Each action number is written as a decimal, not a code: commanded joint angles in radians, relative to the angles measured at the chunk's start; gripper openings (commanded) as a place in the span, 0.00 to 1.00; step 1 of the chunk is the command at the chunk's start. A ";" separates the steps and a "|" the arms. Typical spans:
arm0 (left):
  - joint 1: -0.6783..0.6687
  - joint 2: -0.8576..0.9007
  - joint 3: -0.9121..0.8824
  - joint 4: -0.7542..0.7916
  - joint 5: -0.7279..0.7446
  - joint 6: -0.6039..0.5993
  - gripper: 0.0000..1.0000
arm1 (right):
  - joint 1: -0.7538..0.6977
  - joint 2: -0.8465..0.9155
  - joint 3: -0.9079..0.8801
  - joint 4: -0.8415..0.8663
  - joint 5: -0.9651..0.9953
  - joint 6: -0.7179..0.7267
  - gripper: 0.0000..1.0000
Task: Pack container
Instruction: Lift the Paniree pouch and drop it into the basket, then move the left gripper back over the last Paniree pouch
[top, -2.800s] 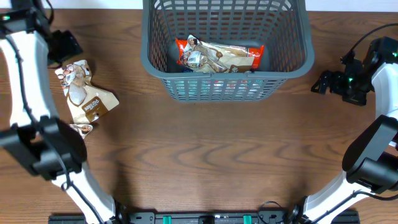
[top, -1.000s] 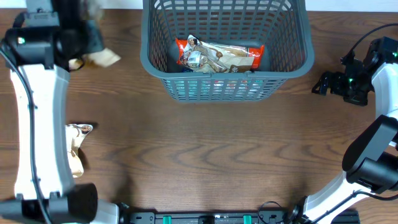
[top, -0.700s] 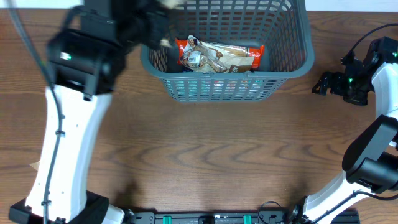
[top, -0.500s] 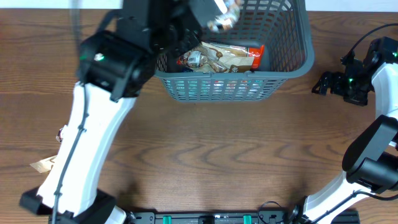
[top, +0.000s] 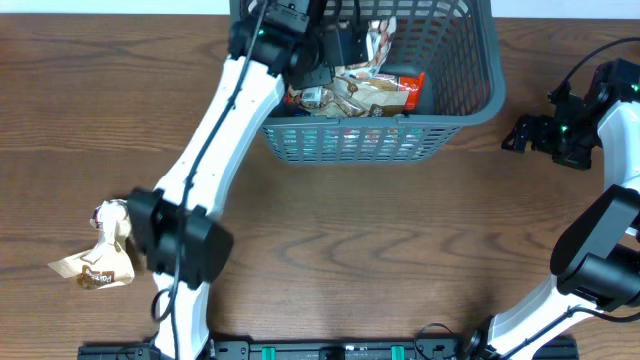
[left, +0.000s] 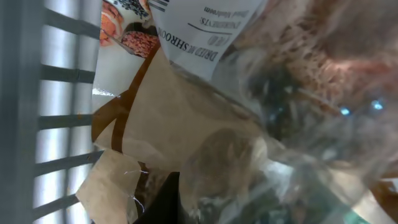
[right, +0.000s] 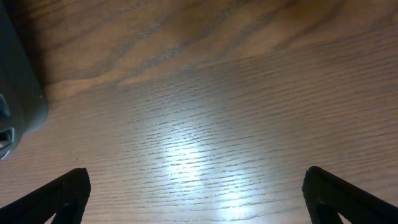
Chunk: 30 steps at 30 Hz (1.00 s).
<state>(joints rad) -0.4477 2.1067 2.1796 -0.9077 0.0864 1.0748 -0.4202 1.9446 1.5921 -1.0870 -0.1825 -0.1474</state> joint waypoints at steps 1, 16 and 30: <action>0.005 0.017 0.015 0.005 0.000 0.016 0.06 | 0.008 0.000 -0.002 0.000 -0.002 -0.018 0.99; 0.006 -0.121 0.018 0.005 -0.187 -0.218 0.99 | 0.009 0.000 -0.002 -0.002 -0.002 -0.018 0.99; 0.266 -0.607 0.018 -0.561 -0.333 -0.621 0.98 | 0.009 0.000 -0.002 -0.005 -0.009 -0.018 0.99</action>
<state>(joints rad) -0.2584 1.5200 2.2044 -1.3579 -0.2317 0.6174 -0.4202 1.9446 1.5921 -1.0893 -0.1841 -0.1497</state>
